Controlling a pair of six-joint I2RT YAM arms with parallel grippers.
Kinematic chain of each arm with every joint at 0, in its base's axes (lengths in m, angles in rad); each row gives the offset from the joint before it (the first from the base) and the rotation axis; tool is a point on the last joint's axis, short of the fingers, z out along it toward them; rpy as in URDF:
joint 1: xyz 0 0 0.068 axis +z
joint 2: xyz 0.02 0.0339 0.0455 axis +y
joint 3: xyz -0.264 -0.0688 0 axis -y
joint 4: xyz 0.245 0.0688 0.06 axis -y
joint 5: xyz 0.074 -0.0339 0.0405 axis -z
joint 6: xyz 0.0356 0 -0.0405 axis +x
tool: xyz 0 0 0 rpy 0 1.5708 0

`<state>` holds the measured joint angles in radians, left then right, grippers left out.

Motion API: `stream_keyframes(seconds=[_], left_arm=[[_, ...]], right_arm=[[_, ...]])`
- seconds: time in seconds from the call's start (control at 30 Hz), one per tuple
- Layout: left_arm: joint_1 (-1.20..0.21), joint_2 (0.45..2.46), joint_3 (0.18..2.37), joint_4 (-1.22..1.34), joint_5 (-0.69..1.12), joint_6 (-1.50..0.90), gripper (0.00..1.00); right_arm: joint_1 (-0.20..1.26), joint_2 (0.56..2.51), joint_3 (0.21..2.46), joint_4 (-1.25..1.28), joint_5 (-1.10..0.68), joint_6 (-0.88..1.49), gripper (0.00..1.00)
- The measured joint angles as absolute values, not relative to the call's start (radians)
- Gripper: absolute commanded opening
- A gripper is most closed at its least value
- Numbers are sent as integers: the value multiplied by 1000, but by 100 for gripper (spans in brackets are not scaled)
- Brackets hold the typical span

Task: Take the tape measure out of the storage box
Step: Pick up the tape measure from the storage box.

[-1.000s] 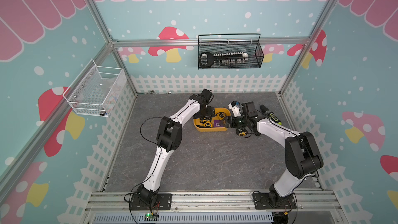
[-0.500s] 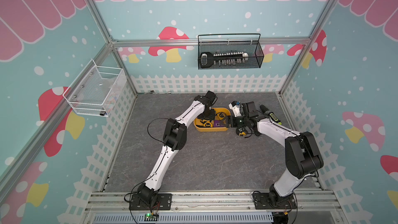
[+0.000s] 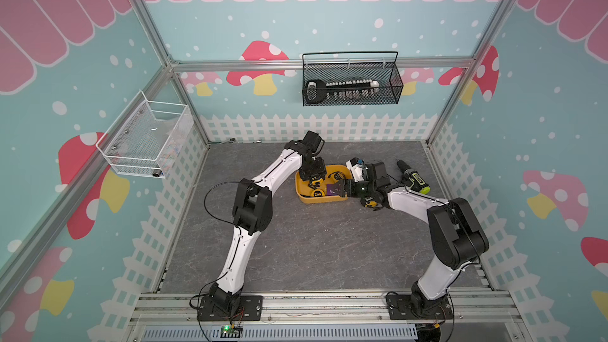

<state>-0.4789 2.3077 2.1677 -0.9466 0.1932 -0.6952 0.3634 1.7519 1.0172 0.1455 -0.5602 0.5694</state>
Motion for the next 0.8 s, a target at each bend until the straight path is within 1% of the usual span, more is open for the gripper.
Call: stream_keyframes(seconds=[0.13,0.23,0.47,0.6,0.67,0.7,0.77,0.8], left_arm=[[-480,2203,2115,-872,265,-777,48],[-480,2170,2081,-838,298,-813,49],[-480,2165,2020,-825,319,-849,51],[-481,2164,2018,-818,327,-860,52],[-483,2164,2018,-815,330,-864,53],[-485,2163,2018,-813,331,-864,53],[-488,2162,2009,-806,328,-864,56],[-488,2162,2004,-803,329,-864,56]], right_arm=[[388,1794,1023,252,-569,609,81],[393,1814,1022,336,-569,640,80],[395,1840,1022,594,-608,728,76],[400,1875,1022,693,-623,778,70],[406,1902,1024,717,-620,796,64],[408,1913,1024,720,-619,800,60],[414,1931,1024,731,-621,820,44],[416,1931,1025,738,-618,826,38]])
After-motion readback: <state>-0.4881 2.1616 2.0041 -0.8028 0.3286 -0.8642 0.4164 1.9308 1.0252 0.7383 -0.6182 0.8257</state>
